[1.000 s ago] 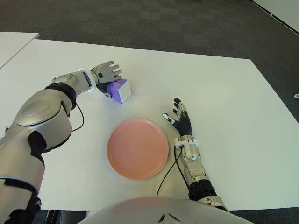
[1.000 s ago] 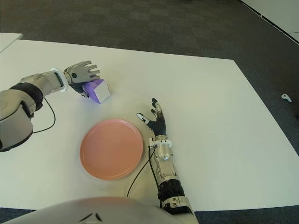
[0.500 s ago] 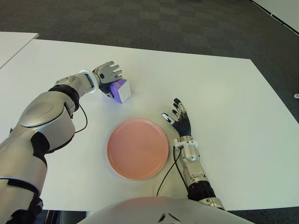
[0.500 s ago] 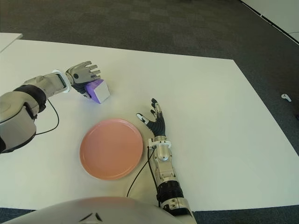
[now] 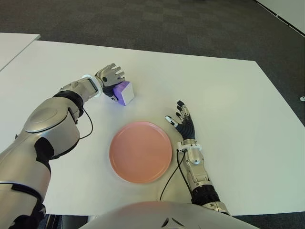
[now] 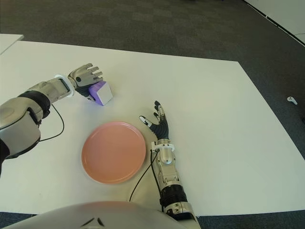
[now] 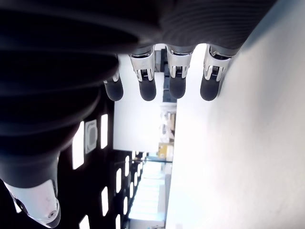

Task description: Put the tissue paper into the plate.

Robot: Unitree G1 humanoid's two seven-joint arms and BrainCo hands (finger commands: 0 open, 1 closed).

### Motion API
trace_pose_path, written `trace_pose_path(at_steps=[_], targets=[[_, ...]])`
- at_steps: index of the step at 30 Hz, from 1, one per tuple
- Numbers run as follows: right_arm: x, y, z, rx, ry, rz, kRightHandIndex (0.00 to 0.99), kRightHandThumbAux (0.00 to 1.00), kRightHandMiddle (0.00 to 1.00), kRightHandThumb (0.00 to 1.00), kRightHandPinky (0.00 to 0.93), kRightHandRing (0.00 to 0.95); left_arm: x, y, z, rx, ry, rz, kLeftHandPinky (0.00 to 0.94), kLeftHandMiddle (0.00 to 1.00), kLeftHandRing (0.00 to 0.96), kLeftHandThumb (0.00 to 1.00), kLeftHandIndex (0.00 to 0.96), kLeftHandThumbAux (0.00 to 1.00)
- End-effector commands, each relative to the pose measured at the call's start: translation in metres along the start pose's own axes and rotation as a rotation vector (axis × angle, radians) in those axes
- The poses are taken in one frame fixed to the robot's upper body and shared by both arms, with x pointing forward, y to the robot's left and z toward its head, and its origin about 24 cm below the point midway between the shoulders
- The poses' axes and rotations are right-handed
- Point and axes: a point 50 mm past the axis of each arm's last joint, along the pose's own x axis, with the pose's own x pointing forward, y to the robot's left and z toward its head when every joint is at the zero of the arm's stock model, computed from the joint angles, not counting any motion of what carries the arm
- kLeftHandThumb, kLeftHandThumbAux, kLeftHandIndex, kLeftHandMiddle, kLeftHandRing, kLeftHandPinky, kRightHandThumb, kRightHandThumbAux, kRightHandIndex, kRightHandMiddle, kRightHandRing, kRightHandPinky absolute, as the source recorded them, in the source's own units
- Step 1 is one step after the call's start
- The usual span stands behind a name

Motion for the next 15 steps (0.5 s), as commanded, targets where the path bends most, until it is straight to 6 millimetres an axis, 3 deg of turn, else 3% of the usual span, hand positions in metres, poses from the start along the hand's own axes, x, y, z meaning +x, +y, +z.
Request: trace_pose_path(at_steps=[1,6,12,15], targets=[[-0.0442,0.0033,-0.06,-0.037,0.321,0.025,0.0,0.651,0.0,0.11,0.0,0.0,-0.0006,-0.0195,0.0492,-0.079,-0.109,-0.106,0.0,0.0,0.0,0.57,0.0,0.187],[-0.0455,0.0035,-0.0614,-0.034,0.321,0.027,0.0,0.644,0.0,0.095,0.0,0.0,-0.0006,-0.0194,0.0512,-0.081,-0.117,-0.099,0.004,0.0,0.0,0.566,0.0,0.202],[-0.0463,0.0031,-0.0623,-0.01,0.335,0.012,0.0,0.645,0.0,0.1,0.0,0.0,-0.0009,-0.0199,0.0532,-0.087,-0.119,-0.091,0.091,0.003,0.015,0.578,0.0,0.245],[-0.0464,0.0029,-0.0625,-0.001,0.34,0.006,0.0,0.653,0.0,0.11,0.0,0.0,-0.0008,-0.02,0.0539,-0.096,-0.116,-0.093,0.161,0.042,0.08,0.607,0.005,0.277]])
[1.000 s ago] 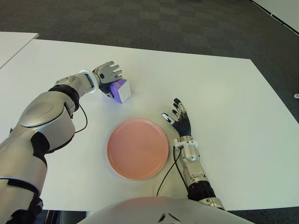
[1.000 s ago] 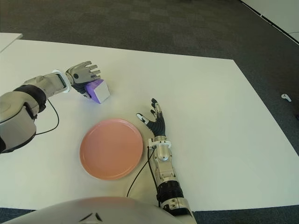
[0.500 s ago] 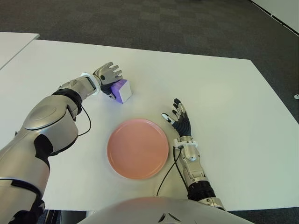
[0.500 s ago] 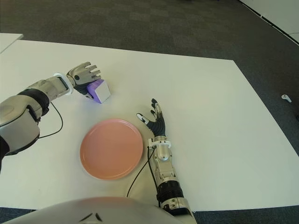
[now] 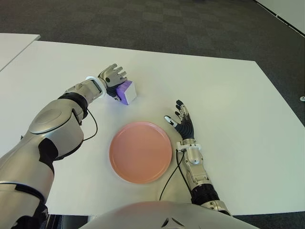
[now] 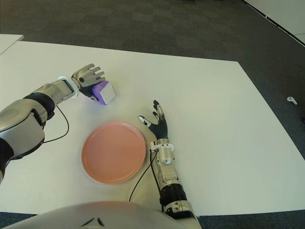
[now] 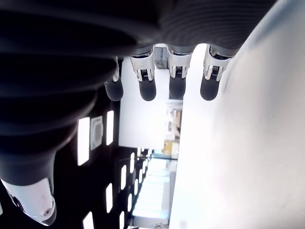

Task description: Put the tissue paper into the plate.

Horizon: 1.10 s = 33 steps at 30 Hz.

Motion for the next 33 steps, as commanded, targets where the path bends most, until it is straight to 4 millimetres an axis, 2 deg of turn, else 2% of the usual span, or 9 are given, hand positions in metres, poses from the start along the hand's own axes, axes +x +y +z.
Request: trace_pose_path(at_steps=[1,3,5,9,11,12,14,17,33], targets=[[-0.049,0.002,-0.062,0.008,0.364,-0.003,0.0,0.655,0.0,0.113,0.0,0.0,-0.006,-0.026,0.047,-0.064,-0.127,-0.102,0.184,0.057,0.104,0.617,0.008,0.284],[-0.049,0.002,-0.062,0.013,0.364,-0.005,0.0,0.66,0.0,0.118,0.0,0.0,-0.006,-0.027,0.049,-0.075,-0.118,-0.11,0.263,0.107,0.174,0.673,0.043,0.316],[-0.049,0.003,-0.061,0.017,0.365,-0.006,0.0,0.667,0.0,0.125,0.0,0.0,-0.007,-0.029,0.051,-0.087,-0.107,-0.118,0.365,0.226,0.287,0.745,0.159,0.36],[-0.049,0.004,-0.06,0.021,0.364,-0.004,0.0,0.672,0.0,0.132,0.0,0.0,-0.009,-0.034,0.055,-0.123,-0.087,-0.126,0.422,0.351,0.38,0.801,0.309,0.404],[-0.049,0.004,-0.059,0.023,0.363,-0.004,0.0,0.676,0.0,0.135,0.0,0.0,-0.011,-0.035,0.055,-0.161,-0.07,-0.119,0.445,0.399,0.418,0.764,0.38,0.568],[-0.05,0.004,-0.059,0.024,0.362,-0.004,0.0,0.677,0.0,0.135,0.0,0.0,-0.011,-0.036,0.055,-0.202,-0.052,-0.113,0.453,0.41,0.43,0.781,0.393,0.586],[-0.05,0.004,-0.058,0.025,0.363,-0.005,0.0,0.679,0.0,0.135,0.0,0.0,-0.012,-0.037,0.054,-0.258,-0.028,-0.103,0.502,0.439,0.477,0.877,0.401,0.624],[-0.05,0.003,-0.058,0.025,0.364,-0.005,0.0,0.68,0.0,0.133,0.0,0.0,-0.012,-0.036,0.054,-0.297,-0.012,-0.097,0.54,0.459,0.505,0.922,0.398,0.641],[-0.052,0.001,-0.056,0.043,0.358,-0.024,0.0,0.669,0.0,0.137,0.0,0.0,-0.005,-0.023,0.047,-0.393,0.045,-0.019,0.744,0.509,0.542,0.951,0.391,0.646]])
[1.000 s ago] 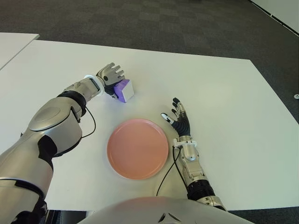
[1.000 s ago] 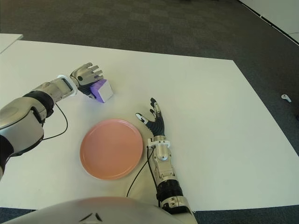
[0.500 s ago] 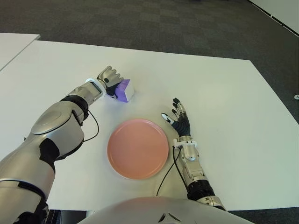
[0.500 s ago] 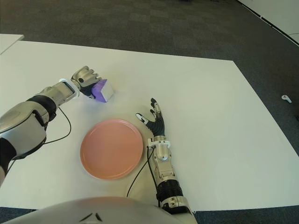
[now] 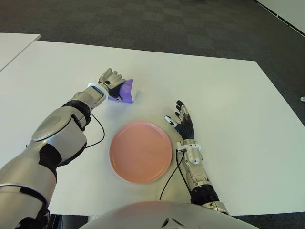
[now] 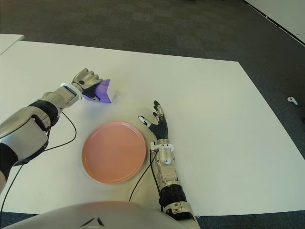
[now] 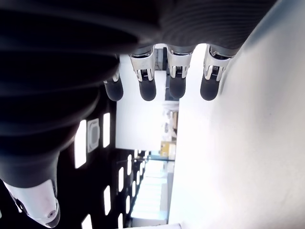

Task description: Put the tissue paper into the plate.

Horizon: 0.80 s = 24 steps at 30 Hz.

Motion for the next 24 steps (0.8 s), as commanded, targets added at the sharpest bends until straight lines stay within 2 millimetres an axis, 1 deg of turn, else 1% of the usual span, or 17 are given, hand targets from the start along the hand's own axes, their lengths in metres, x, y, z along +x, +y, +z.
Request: trace_pose_path(at_steps=[1,4,8,20,24], targets=[[-0.049,0.0,-0.0566,0.017,0.34,-0.015,0.0,0.668,0.0,0.138,0.0,0.0,-0.01,-0.027,0.0265,-0.068,-0.07,-0.088,0.747,0.509,0.54,0.951,0.391,0.647],[-0.0483,-0.0003,-0.0592,0.013,0.344,-0.012,0.0,0.664,0.0,0.141,0.0,0.0,-0.0105,-0.0276,0.0265,-0.08,-0.065,-0.085,0.75,0.509,0.535,0.951,0.388,0.648],[-0.0494,0.0004,-0.0551,0.013,0.332,-0.011,0.0,0.663,0.0,0.144,0.0,0.0,-0.0108,-0.0276,0.0264,-0.091,-0.064,-0.08,0.751,0.509,0.531,0.95,0.386,0.649],[-0.0489,-0.001,-0.0564,0.019,0.337,-0.011,0.0,0.662,0.0,0.146,0.0,0.0,-0.0121,-0.0285,0.0255,-0.124,-0.052,-0.065,0.742,0.509,0.527,0.95,0.385,0.65],[-0.0489,-0.0011,-0.0556,0.018,0.335,-0.011,0.0,0.657,0.0,0.152,0.0,0.0,-0.0116,-0.0239,0.0192,-0.149,-0.035,-0.026,0.725,0.508,0.523,0.95,0.386,0.65]])
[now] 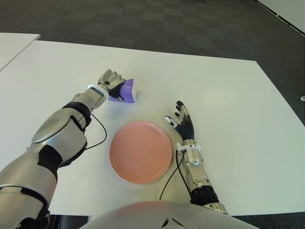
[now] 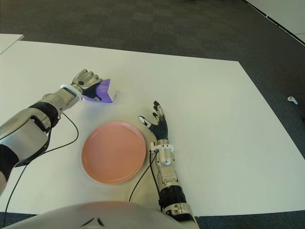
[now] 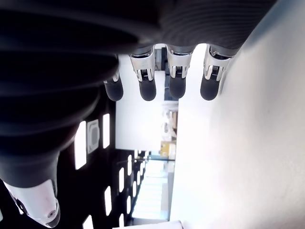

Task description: Put the tissue paper into the plate.

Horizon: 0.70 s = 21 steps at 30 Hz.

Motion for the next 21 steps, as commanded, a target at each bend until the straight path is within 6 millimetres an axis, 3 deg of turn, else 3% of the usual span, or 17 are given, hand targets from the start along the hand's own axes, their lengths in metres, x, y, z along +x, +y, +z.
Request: trace_pose_path(at_steps=[1,6,11,13,17,21], targets=[[-0.047,-0.002,-0.056,0.009,0.334,-0.016,0.0,0.655,0.0,0.155,0.0,0.0,-0.009,-0.017,0.009,-0.098,-0.031,-0.04,0.721,0.507,0.522,0.95,0.387,0.65],[-0.046,-0.005,-0.056,0.007,0.338,-0.017,0.0,0.654,0.0,0.163,0.0,0.0,-0.003,0.003,-0.006,-0.213,0.019,0.02,0.714,0.505,0.521,0.95,0.388,0.65],[-0.045,-0.008,-0.058,0.001,0.345,-0.01,0.002,0.659,0.0,0.163,0.0,0.0,0.008,0.047,-0.027,-0.476,0.031,0.166,0.75,0.503,0.525,0.95,0.385,0.651],[-0.045,-0.008,-0.058,0.002,0.345,-0.01,0.002,0.662,0.0,0.163,0.0,0.0,0.008,0.053,-0.03,-0.512,0.024,0.184,0.759,0.503,0.526,0.95,0.384,0.651],[-0.046,-0.005,-0.058,0.006,0.344,-0.006,0.001,0.667,0.0,0.163,0.0,0.0,0.006,0.093,-0.042,-0.634,-0.083,0.356,0.771,0.503,0.527,0.949,0.383,0.652],[-0.044,-0.005,-0.058,0.0,0.341,-0.006,0.0,0.668,0.0,0.163,0.0,0.0,-0.007,0.114,-0.043,-0.709,-0.235,0.5,0.778,0.503,0.527,0.949,0.383,0.652]])
